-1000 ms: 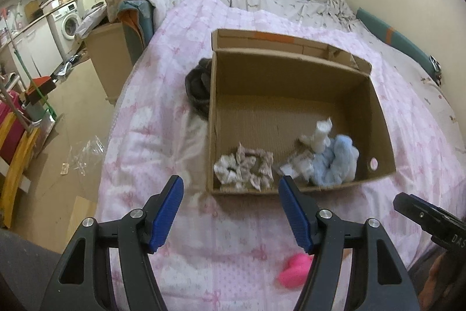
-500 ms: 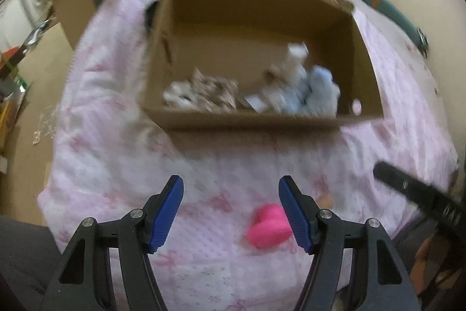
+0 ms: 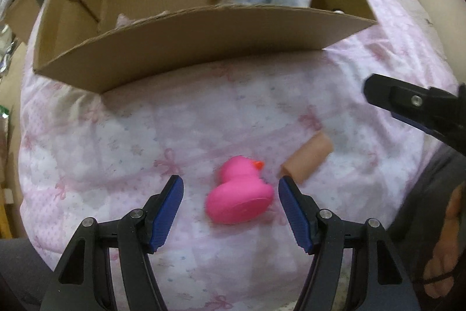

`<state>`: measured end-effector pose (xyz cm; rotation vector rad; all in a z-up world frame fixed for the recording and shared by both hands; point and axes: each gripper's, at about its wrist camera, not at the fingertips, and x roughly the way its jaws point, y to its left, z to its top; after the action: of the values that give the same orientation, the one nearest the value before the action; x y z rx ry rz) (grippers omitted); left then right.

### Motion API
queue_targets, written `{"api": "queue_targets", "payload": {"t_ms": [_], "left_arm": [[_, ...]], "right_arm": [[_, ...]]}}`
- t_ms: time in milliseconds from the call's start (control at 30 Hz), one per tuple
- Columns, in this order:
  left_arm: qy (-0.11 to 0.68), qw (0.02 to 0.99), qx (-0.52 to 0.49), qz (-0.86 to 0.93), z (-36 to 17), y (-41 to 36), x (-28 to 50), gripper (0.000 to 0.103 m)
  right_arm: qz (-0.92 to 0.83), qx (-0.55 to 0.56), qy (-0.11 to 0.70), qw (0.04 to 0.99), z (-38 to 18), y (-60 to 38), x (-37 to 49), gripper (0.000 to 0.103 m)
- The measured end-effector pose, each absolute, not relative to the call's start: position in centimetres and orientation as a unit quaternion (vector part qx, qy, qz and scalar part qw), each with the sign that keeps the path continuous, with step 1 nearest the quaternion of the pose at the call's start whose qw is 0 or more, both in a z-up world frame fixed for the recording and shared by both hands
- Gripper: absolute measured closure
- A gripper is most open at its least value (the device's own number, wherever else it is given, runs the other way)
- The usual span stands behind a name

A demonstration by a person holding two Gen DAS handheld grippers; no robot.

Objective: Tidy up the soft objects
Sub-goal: 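Grasp the pink rubber duck with the left gripper while the right grasps the tan foam roll, then carry the duck and foam roll over the box with both grippers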

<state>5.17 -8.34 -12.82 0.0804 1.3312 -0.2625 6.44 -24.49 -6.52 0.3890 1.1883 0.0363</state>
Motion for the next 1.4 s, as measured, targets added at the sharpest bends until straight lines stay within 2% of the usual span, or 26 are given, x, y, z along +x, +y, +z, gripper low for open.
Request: {"api": "queue_targets", "payload": {"t_ms": [67, 133, 167, 433, 667, 833, 1067, 1133, 1167, 1200, 1267, 1300, 1333, 1367, 1400], "left_arm": [[0.617, 0.777, 0.032, -0.119, -12.8, -8.0, 5.2, 0.038], [0.621, 0.774, 0.027, -0.124, -12.8, -7.8, 5.2, 0.045], [0.624, 0.771, 0.025, -0.128, -12.9, -7.8, 5.1, 0.059], [0.594, 0.801, 0.028, -0.074, -10.5, -5.0, 5.7, 0.059], [0.554, 0.832, -0.009, 0.01, -8.1, -0.8, 6.5, 0.059], [0.556, 0.83, -0.029, 0.02, -8.0, 0.4, 7.1, 0.059], [0.554, 0.832, -0.021, 0.016, -8.2, -0.1, 7.1, 0.059], [0.553, 0.833, -0.018, 0.016, -8.1, -0.2, 6.9, 0.059], [0.552, 0.833, -0.018, 0.016, -8.0, -0.2, 6.9, 0.059], [0.552, 0.833, -0.018, 0.016, -8.0, -0.2, 6.8, 0.059], [0.552, 0.834, -0.018, 0.017, -8.0, -0.2, 6.9, 0.059], [0.55, 0.835, -0.017, 0.019, -7.9, -0.2, 6.8, 0.059], [0.549, 0.835, -0.017, 0.02, -7.9, -0.2, 6.8, 0.059], [0.549, 0.835, -0.017, 0.02, -7.9, -0.2, 6.9, 0.059], [0.549, 0.835, -0.019, 0.02, -7.9, -0.1, 6.9, 0.059]], "right_arm": [[0.017, 0.179, 0.559, 0.81, -6.7, -24.3, 6.5, 0.022], [0.018, 0.176, 0.56, 0.809, -6.8, -24.1, 6.7, 0.022], [0.018, 0.174, 0.561, 0.809, -6.8, -24.0, 6.7, 0.022], [0.032, 0.141, 0.586, 0.797, -8.0, -22.5, 7.0, 0.022], [0.077, 0.057, 0.617, 0.781, -9.8, -18.6, 6.9, 0.022], [0.088, -0.006, 0.649, 0.756, -12.2, -16.4, 7.3, 0.022], [0.096, -0.05, 0.642, 0.759, -12.5, -15.1, 6.8, 0.022], [0.097, -0.05, 0.64, 0.761, -12.5, -14.7, 6.7, 0.028], [0.097, -0.051, 0.638, 0.762, -12.4, -14.8, 6.6, 0.043], [0.096, -0.053, 0.638, 0.762, -12.7, -14.2, 6.5, 0.054], [0.101, -0.044, 0.637, 0.763, -12.5, -14.3, 6.4, 0.055], [0.102, -0.042, 0.637, 0.763, -12.4, -14.4, 6.4, 0.061], [0.104, -0.039, 0.636, 0.763, -12.4, -14.4, 6.3, 0.072], [0.107, -0.035, 0.638, 0.762, -12.3, -14.6, 6.3, 0.089], [0.108, -0.031, 0.637, 0.762, -12.3, -14.6, 6.3, 0.089]]}}
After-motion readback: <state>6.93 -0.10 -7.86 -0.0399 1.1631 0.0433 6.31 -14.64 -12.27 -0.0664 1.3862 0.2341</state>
